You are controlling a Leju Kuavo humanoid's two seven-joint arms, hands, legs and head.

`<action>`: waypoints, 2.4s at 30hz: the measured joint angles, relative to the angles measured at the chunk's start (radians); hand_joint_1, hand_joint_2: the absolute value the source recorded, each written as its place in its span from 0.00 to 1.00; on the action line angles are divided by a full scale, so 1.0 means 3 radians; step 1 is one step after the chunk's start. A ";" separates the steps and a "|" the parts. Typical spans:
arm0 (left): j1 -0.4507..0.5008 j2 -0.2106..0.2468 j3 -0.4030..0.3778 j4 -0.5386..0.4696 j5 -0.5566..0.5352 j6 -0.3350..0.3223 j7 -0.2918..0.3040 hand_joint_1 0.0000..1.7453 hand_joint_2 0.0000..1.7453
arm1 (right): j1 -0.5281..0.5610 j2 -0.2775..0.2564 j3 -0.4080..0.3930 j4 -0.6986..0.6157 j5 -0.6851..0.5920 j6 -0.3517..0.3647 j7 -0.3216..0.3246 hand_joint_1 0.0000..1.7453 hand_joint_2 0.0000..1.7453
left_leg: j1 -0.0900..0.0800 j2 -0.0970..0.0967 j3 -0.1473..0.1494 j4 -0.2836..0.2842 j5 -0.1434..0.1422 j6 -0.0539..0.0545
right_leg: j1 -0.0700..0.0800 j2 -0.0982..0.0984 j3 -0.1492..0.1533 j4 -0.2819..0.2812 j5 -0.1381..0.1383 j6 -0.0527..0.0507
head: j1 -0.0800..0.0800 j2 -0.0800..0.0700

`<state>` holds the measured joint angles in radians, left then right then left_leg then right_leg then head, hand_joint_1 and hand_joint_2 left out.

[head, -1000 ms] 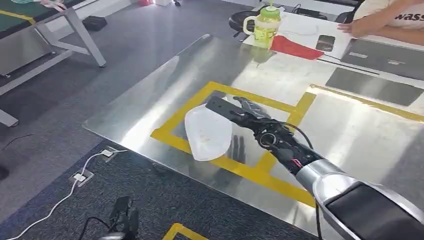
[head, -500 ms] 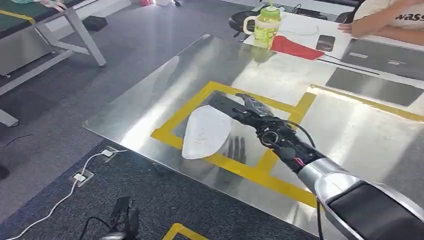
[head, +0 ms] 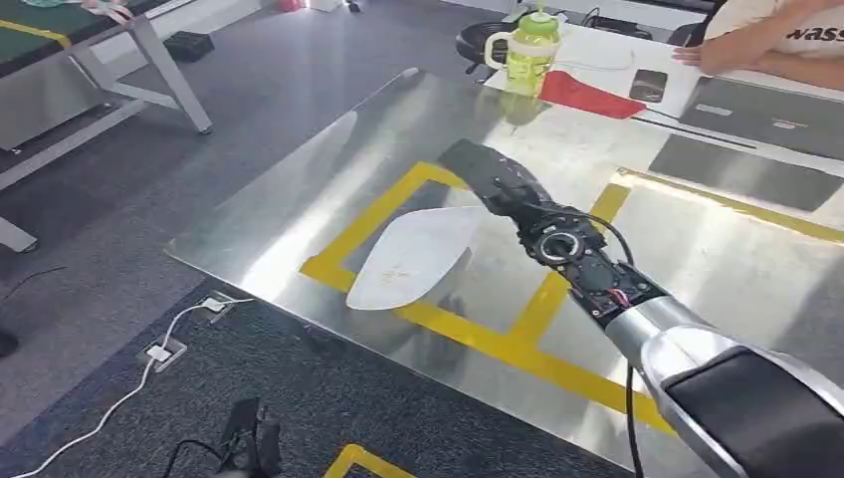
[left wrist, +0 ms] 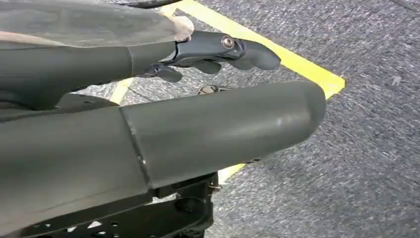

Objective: Take the parts from the cabinet and place them on the table.

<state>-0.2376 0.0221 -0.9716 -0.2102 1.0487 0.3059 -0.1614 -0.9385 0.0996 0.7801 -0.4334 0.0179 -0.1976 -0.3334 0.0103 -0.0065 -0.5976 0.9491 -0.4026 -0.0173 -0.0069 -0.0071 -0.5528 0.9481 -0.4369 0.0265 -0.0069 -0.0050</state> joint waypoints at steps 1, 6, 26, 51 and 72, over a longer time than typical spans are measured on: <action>0.0005 0.0001 0.0000 0.0000 0.0001 -0.0001 -0.0003 0.00 0.00 | -0.0008 -0.0010 -0.0041 -0.0032 -0.0028 0.0009 -0.0010 0.00 0.00 | 0.0000 0.0000 0.0000 0.0000 0.0000 0.0000 | 0.0000 0.0000 0.0000 0.0000 0.0000 0.0000 | -0.0001 0.0000; 0.0014 0.0003 0.0000 0.0000 0.0000 -0.0006 0.0029 0.00 0.00 | 0.0006 -0.0075 -0.0229 -0.0261 -0.0561 0.0098 -0.0239 0.00 0.00 | 0.0000 0.0000 0.0000 0.0000 0.0000 0.0000 | 0.0000 0.0000 0.0000 0.0000 0.0000 0.0000 | -0.0001 0.0000; 0.0092 0.0032 -0.0004 0.0000 -0.0031 -0.0108 0.0050 0.00 0.00 | 0.0863 -0.0534 -0.0906 -0.2422 -0.2316 0.0883 -0.0730 0.00 0.00 | 0.0000 0.0000 0.0004 0.0000 -0.0001 0.0001 | 0.0000 -0.0001 0.0001 -0.0001 -0.0001 0.0000 | -0.0001 0.0000; 0.0116 0.0018 -0.0005 0.0000 -0.0018 -0.0146 0.0033 0.00 0.00 | 0.1838 -0.0661 -0.1087 -0.3446 -0.2413 0.1570 -0.0832 0.00 0.00 | 0.0000 0.0000 0.0003 -0.0002 -0.0006 0.0002 | -0.0001 -0.0001 0.0002 -0.0001 -0.0008 0.0003 | -0.0001 0.0000; 0.0091 -0.0011 -0.0005 0.0000 -0.0004 -0.0252 0.0240 0.00 0.00 | 0.1905 -0.0660 -0.1111 -0.3508 -0.2404 0.1658 -0.0800 0.00 0.00 | 0.0012 -0.0003 0.0060 -0.0077 0.0022 0.0107 | -0.0052 0.0018 -0.0421 0.1100 -0.0556 0.0107 | 0.0014 0.0000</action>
<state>-0.2102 0.0187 -0.9731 -0.2102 1.0475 0.2304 -0.0893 -0.3669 -0.0984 0.4467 -1.4858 -0.7034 0.2998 -0.5734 0.0139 -0.0075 -0.5797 0.9261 -0.3960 0.0147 -0.0226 -0.0017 -0.6793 1.2781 -0.6038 0.0585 -0.0027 -0.0050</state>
